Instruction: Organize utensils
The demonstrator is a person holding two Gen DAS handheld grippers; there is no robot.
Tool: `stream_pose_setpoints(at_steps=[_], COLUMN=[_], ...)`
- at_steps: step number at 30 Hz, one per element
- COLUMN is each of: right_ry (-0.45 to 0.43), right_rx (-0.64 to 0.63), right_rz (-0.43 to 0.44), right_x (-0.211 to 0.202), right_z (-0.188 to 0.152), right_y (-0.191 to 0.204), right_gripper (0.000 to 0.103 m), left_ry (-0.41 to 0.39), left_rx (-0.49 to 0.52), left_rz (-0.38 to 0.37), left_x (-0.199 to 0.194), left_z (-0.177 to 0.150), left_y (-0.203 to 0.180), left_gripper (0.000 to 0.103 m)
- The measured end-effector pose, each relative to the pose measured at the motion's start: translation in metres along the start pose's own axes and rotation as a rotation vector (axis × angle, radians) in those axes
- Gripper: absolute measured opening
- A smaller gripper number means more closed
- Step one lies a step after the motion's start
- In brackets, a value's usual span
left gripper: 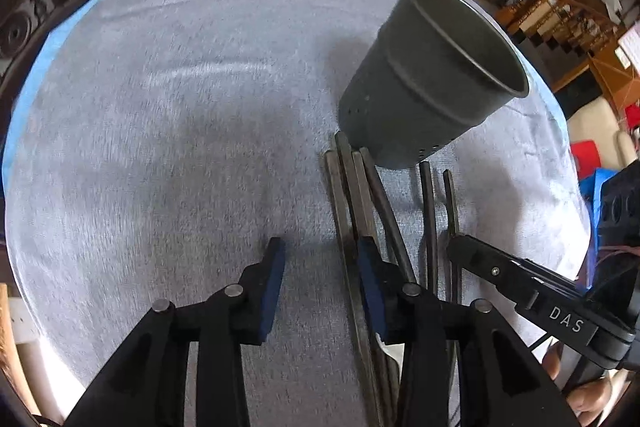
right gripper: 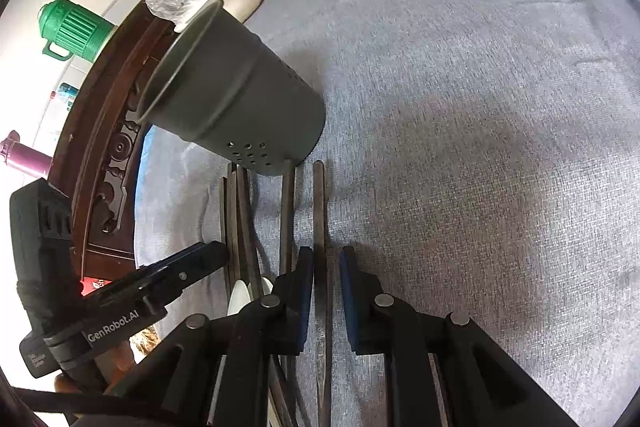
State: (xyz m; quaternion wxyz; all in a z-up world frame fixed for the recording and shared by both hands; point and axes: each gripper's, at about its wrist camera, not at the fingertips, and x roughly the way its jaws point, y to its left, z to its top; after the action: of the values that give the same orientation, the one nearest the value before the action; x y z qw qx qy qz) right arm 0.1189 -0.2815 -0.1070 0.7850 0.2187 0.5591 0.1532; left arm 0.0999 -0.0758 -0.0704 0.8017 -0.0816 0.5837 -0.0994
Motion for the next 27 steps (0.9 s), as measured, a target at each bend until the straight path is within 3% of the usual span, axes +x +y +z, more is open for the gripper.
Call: stream_pose_setpoints(at_steps=[2,5,18,20,22,24,27], right_ry=[-0.002,-0.007,0.025,0.033,0.025,0.014,-0.011], right_rx=[0.005,-0.020,-0.066,-0.089,-0.118,-0.149,-0.157], right_rz=[-0.001,-0.021,-0.102,-0.133,-0.161,-0.187,-0.200], right_x=[0.000,0.000,0.007,0.011,0.015,0.017,0.016], right_z=[0.001,0.000,0.004,0.008,0.009,0.008,0.004], right_y=[0.000,0.003,0.020,0.029,0.035,0.041,0.042], right_gripper=[0.016,0.012,0.015,0.016,0.015,0.010,0.009], left_ry=[0.006,0.019,0.039,0.032,0.025,0.032,0.025], left_rx=[-0.010,-0.009,-0.001,0.001,0.008,0.000,-0.006], left_rz=[-0.009,-0.022,0.044,0.057,0.064,0.037,0.015], left_x=[0.001,0.000,0.002,0.002,0.005,0.001,0.000], left_z=[0.005,0.006,0.007,0.010,0.012,0.013,0.012], left_y=[-0.001,0.004,0.021,0.016,0.011,0.018,0.021], left_gripper=[0.043,0.039,0.038,0.034,0.017,0.010,0.007])
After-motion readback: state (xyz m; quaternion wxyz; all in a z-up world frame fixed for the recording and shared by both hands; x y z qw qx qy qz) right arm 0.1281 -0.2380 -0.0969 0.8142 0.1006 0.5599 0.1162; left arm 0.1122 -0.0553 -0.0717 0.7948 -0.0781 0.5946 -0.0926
